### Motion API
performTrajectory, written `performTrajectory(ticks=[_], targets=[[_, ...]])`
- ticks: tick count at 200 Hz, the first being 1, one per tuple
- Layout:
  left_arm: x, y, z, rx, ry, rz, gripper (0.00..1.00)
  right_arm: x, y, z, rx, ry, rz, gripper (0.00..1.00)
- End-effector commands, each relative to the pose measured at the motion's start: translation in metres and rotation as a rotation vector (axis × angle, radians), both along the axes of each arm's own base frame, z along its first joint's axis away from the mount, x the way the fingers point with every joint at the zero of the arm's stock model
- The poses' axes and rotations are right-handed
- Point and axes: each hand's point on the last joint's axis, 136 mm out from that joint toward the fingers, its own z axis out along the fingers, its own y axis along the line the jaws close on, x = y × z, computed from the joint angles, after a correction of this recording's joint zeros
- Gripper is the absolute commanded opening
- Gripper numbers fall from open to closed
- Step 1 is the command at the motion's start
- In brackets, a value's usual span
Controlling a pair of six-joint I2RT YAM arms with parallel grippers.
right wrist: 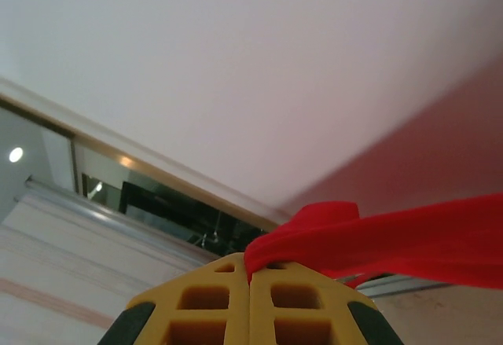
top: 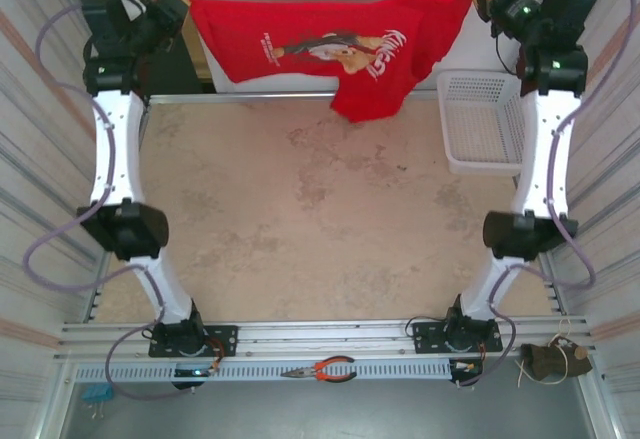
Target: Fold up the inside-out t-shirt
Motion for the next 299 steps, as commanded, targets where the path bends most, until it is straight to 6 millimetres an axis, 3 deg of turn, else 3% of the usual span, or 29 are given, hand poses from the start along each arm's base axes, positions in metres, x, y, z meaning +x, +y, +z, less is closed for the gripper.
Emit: performTrajectory(ticks=[1, 9, 14, 23, 46, 73, 89, 105, 123, 151, 212, 218, 228, 247, 265, 282, 299], targets=[[-0.039, -0.004, -0.006, 0.07, -0.071, -0.029, 0.0, -0.071, 0.014, 0.021, -0.114, -0.149, -0.005, 0.0], [-0.05, -0.005, -0.029, 0.079, -0.04, -0.03, 0.0, -0.083, 0.016, -0.002, -0.118, -0.117, -0.017, 0.0], [-0.057, -0.006, -0.048, 0.088, -0.006, -0.03, 0.0, -0.081, 0.015, -0.036, -0.116, -0.055, -0.021, 0.0], [-0.069, -0.005, -0.084, 0.103, 0.063, -0.023, 0.0, -0.098, 0.018, -0.073, -0.123, 0.001, -0.027, 0.0], [-0.106, -0.008, -0.175, 0.11, 0.23, -0.029, 0.0, -0.133, 0.029, -0.219, -0.143, 0.28, -0.026, 0.0], [-0.156, -0.011, -0.275, 0.107, 0.446, -0.026, 0.0, -0.205, 0.037, -0.369, -0.215, 0.6, -0.025, 0.0], [-0.189, -0.013, -0.323, 0.114, 0.551, -0.02, 0.0, -0.242, 0.038, -0.423, -0.208, 0.727, -0.029, 0.0], [-0.219, -0.014, -0.361, 0.132, 0.651, -0.012, 0.0, -0.271, 0.026, -0.456, -0.22, 0.824, -0.096, 0.0], [-0.247, -0.014, -0.392, 0.178, 0.748, -0.013, 0.0, -0.291, 0.018, -0.476, -0.209, 0.892, -0.133, 0.0], [-0.274, -0.013, -0.418, 0.2, 0.826, -0.012, 0.0, -0.305, 0.019, -0.493, -0.204, 0.969, -0.119, 0.0], [-0.305, -0.01, -0.432, 0.214, 0.898, 0.004, 0.0, -0.325, 0.011, -0.505, -0.236, 1.057, -0.146, 0.0], [-0.309, -0.012, -0.432, 0.205, 0.905, -0.004, 0.01, -0.328, 0.01, -0.505, -0.234, 1.067, -0.152, 0.13], [-0.314, -0.015, -0.429, 0.192, 0.899, -0.018, 0.09, -0.333, 0.007, -0.503, -0.235, 1.08, -0.165, 0.35], [-0.321, -0.02, -0.416, 0.195, 0.858, -0.02, 0.39, -0.335, -0.003, -0.486, -0.236, 1.042, -0.223, 0.52], [-0.319, -0.019, -0.393, 0.177, 0.794, 0.018, 0.58, -0.329, -0.012, -0.462, -0.239, 0.969, -0.275, 0.55], [-0.312, -0.012, -0.367, 0.194, 0.74, 0.062, 0.65, -0.32, -0.013, -0.446, -0.28, 0.936, -0.273, 0.55], [-0.298, -0.008, -0.347, 0.225, 0.702, 0.072, 0.68, -0.309, -0.008, -0.442, -0.344, 0.945, -0.23, 0.54]])
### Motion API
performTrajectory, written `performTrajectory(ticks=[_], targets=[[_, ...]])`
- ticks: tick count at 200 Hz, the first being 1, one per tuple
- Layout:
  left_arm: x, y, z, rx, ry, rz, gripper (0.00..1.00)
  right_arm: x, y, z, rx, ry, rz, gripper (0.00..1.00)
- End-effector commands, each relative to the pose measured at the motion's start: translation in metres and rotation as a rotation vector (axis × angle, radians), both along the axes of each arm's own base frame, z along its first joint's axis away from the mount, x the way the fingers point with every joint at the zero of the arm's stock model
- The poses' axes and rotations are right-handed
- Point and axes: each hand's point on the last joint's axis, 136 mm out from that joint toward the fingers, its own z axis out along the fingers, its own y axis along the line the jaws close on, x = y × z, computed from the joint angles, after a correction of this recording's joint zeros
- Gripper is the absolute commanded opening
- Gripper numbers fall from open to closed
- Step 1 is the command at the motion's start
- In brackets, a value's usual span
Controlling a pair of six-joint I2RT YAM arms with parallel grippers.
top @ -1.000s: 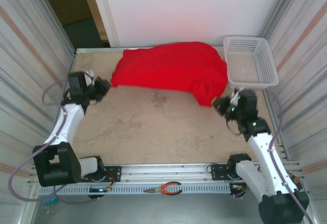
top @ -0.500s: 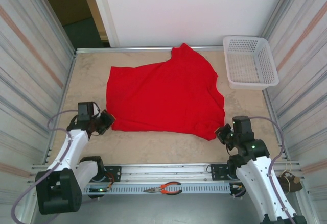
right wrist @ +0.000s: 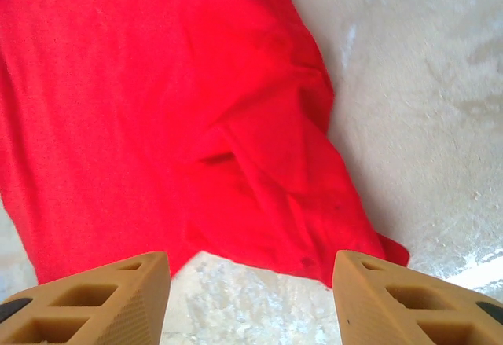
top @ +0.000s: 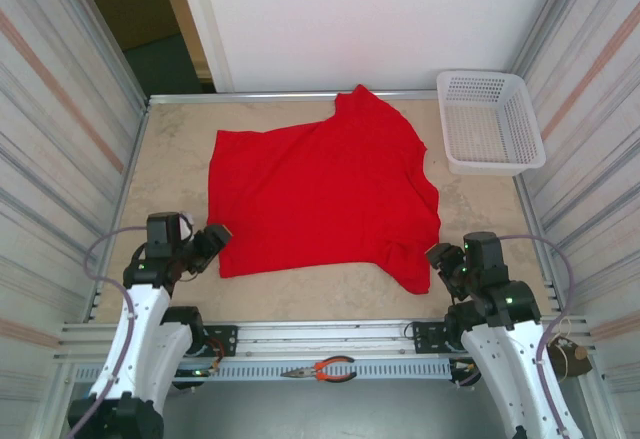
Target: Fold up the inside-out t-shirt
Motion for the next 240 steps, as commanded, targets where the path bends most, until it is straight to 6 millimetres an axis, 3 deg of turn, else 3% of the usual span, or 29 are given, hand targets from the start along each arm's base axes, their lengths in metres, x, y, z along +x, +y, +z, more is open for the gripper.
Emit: performTrajectory(ticks=[1, 42, 87, 109, 143, 154, 162, 189, 240], targets=[[0.016, 0.008, 0.033, 0.047, -0.052, 0.022, 0.68, 0.006, -0.005, 0.003, -0.089, 0.045, 0.041, 0.54], [0.076, 0.02, 0.043, 0.141, -0.044, 0.0, 0.7, 0.037, 0.018, -0.014, -0.126, 0.102, 0.22, 0.48], [0.19, 0.036, 0.048, 0.174, -0.068, -0.022, 0.7, 0.071, 0.038, -0.026, -0.132, 0.101, 0.281, 0.43], [0.243, 0.042, 0.035, 0.218, -0.039, -0.039, 0.68, 0.083, 0.044, -0.043, -0.14, 0.13, 0.285, 0.42], [0.309, 0.06, 0.008, 0.323, 0.031, -0.053, 0.67, 0.095, 0.046, -0.064, -0.148, 0.163, 0.281, 0.41], [0.326, 0.064, 0.002, 0.344, 0.054, -0.059, 0.67, 0.096, 0.046, -0.069, -0.152, 0.178, 0.28, 0.4], [0.335, 0.065, -0.015, 0.349, 0.091, -0.072, 0.67, 0.096, 0.044, -0.071, -0.161, 0.185, 0.277, 0.4], [0.365, 0.066, -0.033, 0.353, 0.113, -0.083, 0.67, 0.093, 0.038, -0.081, -0.188, 0.215, 0.26, 0.41], [0.386, 0.055, -0.069, 0.33, 0.161, -0.107, 0.67, 0.083, 0.028, -0.1, -0.205, 0.268, 0.215, 0.41]])
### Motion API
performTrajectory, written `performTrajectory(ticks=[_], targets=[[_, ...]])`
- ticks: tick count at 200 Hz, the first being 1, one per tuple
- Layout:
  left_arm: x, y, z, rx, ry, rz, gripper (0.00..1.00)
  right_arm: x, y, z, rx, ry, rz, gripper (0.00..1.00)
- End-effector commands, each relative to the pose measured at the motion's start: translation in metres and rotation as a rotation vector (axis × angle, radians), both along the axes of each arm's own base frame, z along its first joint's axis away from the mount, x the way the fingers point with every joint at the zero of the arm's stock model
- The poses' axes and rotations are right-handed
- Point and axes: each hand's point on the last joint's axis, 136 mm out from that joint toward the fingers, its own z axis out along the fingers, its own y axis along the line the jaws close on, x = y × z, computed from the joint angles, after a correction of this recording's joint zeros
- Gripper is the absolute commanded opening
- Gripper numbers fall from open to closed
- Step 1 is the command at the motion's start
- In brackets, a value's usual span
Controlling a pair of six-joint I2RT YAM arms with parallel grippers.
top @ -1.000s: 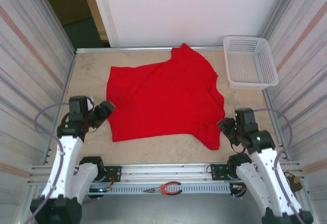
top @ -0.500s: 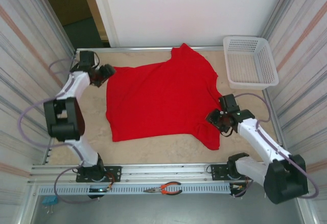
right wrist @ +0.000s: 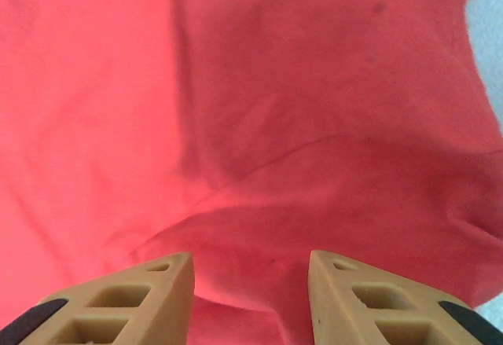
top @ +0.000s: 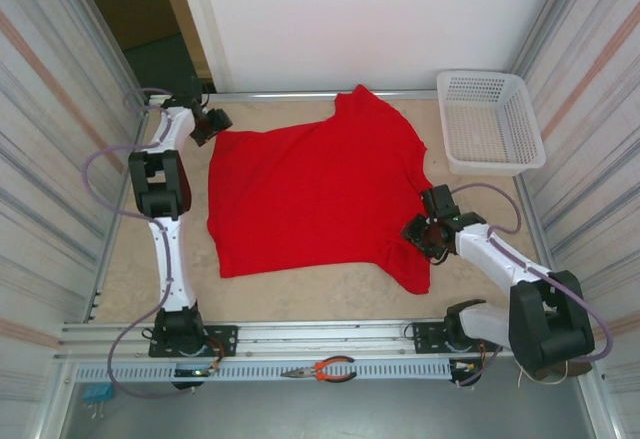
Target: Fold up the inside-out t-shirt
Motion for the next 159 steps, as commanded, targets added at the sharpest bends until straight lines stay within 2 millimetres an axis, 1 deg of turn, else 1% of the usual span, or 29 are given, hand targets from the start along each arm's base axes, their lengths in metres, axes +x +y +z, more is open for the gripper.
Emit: performTrajectory(ticks=[1, 9, 22, 29, 42, 52, 71, 90, 113, 117, 128, 133, 142, 151, 159], targets=[[-0.002, -0.008, -0.006, 0.001, 0.044, -0.026, 0.67, -0.004, -0.009, -0.009, -0.035, 0.016, -0.031, 0.41], [0.001, -0.012, -0.01, -0.011, 0.043, -0.027, 0.66, -0.006, -0.01, -0.011, -0.038, 0.021, -0.038, 0.41], [0.006, -0.016, -0.016, -0.031, 0.038, -0.028, 0.61, -0.009, -0.013, -0.015, -0.036, 0.031, -0.054, 0.41], [0.009, -0.018, -0.018, -0.043, 0.033, -0.027, 0.55, -0.01, -0.014, -0.016, -0.032, 0.037, -0.064, 0.41], [0.016, -0.018, -0.019, -0.06, 0.019, -0.018, 0.22, -0.012, -0.015, -0.02, -0.027, 0.048, -0.079, 0.41], [0.022, -0.017, -0.018, -0.074, 0.008, -0.008, 0.0, -0.015, -0.018, -0.022, -0.026, 0.059, -0.095, 0.41], [0.038, -0.009, -0.008, -0.094, -0.045, 0.024, 0.0, -0.021, -0.022, -0.026, -0.028, 0.08, -0.126, 0.41], [0.054, 0.008, 0.007, -0.113, -0.111, 0.079, 0.0, -0.028, -0.026, -0.028, -0.028, 0.094, -0.155, 0.41], [0.068, 0.023, 0.024, -0.195, -0.187, 0.12, 0.0, -0.027, -0.024, -0.026, -0.012, 0.083, -0.159, 0.42], [0.069, 0.024, 0.028, -0.21, -0.196, 0.122, 0.08, -0.026, -0.023, -0.026, -0.008, 0.08, -0.157, 0.42], [0.069, 0.025, 0.037, -0.242, -0.213, 0.115, 0.38, -0.022, -0.02, -0.023, -0.001, 0.072, -0.145, 0.41], [0.068, 0.024, 0.044, -0.249, -0.22, 0.106, 0.47, -0.02, -0.019, -0.022, 0.002, 0.067, -0.14, 0.41], [0.064, 0.021, 0.056, -0.244, -0.231, 0.08, 0.55, -0.016, -0.018, -0.019, 0.002, 0.058, -0.13, 0.41], [0.056, 0.02, 0.072, -0.232, -0.235, 0.061, 0.57, -0.013, -0.016, -0.016, 0.003, 0.048, -0.117, 0.41], [0.043, 0.018, 0.084, -0.221, -0.232, 0.043, 0.58, -0.011, -0.015, -0.012, 0.001, 0.038, -0.107, 0.41]])
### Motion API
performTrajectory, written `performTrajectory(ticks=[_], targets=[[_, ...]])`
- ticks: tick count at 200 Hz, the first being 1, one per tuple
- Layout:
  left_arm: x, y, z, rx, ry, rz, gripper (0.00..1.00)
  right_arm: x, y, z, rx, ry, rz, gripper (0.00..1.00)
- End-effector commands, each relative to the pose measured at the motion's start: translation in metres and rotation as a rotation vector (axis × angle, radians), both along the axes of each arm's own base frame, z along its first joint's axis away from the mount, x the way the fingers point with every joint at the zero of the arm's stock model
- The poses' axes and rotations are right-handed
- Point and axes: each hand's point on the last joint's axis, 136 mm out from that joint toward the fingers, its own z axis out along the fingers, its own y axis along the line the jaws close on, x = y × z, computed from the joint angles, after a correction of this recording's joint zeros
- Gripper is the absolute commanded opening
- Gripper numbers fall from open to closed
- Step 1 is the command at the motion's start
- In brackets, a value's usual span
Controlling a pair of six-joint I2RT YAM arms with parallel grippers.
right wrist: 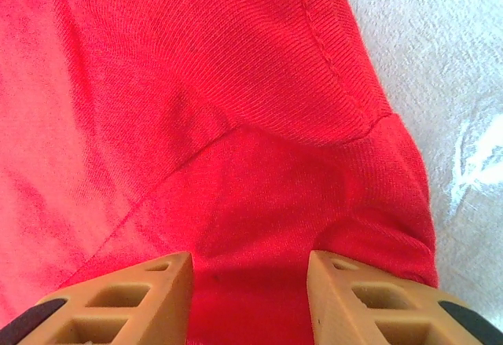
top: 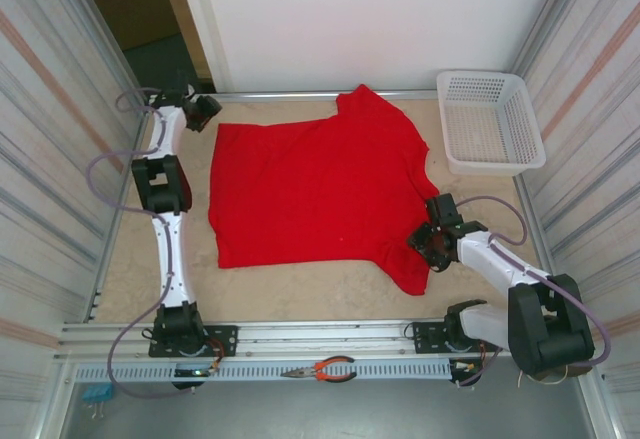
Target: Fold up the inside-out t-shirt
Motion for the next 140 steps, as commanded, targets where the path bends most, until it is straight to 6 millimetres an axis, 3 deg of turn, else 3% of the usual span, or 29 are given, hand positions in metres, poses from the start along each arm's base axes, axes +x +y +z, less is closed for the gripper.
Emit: performTrajectory(ticks=[1, 13, 14, 18, 27, 30, 46, 64, 103, 119, 140], targets=[[-0.016, -0.013, 0.074, -0.009, -0.089, -0.061, 0.58, 0.002, 0.0, 0.005, -0.007, 0.003, 0.009, 0.41], [-0.042, -0.015, 0.093, 0.023, -0.084, -0.063, 0.59, 0.005, 0.002, 0.011, -0.012, -0.018, 0.022, 0.41], [-0.046, -0.016, 0.103, 0.027, -0.1, -0.062, 0.59, 0.005, 0.002, 0.011, -0.013, -0.019, 0.024, 0.41], [-0.056, -0.017, 0.109, 0.032, -0.103, -0.061, 0.59, 0.006, 0.002, 0.013, -0.014, -0.027, 0.03, 0.41], [-0.084, -0.02, 0.116, 0.05, -0.091, -0.053, 0.58, 0.008, 0.003, 0.016, -0.016, -0.038, 0.037, 0.41], [-0.096, -0.022, 0.127, 0.058, -0.099, -0.051, 0.58, 0.008, 0.003, 0.017, -0.019, -0.039, 0.04, 0.41], [-0.158, -0.033, 0.129, 0.112, -0.058, -0.036, 0.57, 0.01, 0.004, 0.023, -0.026, -0.052, 0.054, 0.41], [-0.228, -0.053, 0.116, 0.147, 0.011, -0.042, 0.55, 0.011, 0.005, 0.026, -0.021, -0.067, 0.063, 0.41], [-0.37, -0.087, 0.057, 0.202, 0.141, -0.035, 0.52, 0.009, 0.008, 0.026, -0.018, -0.064, 0.078, 0.41], [-0.412, -0.094, 0.036, 0.211, 0.17, -0.022, 0.5, 0.006, 0.008, 0.023, -0.022, -0.055, 0.078, 0.41], [-0.445, -0.098, 0.013, 0.224, 0.184, 0.003, 0.48, 0.004, 0.006, 0.019, -0.025, -0.05, 0.064, 0.41]])
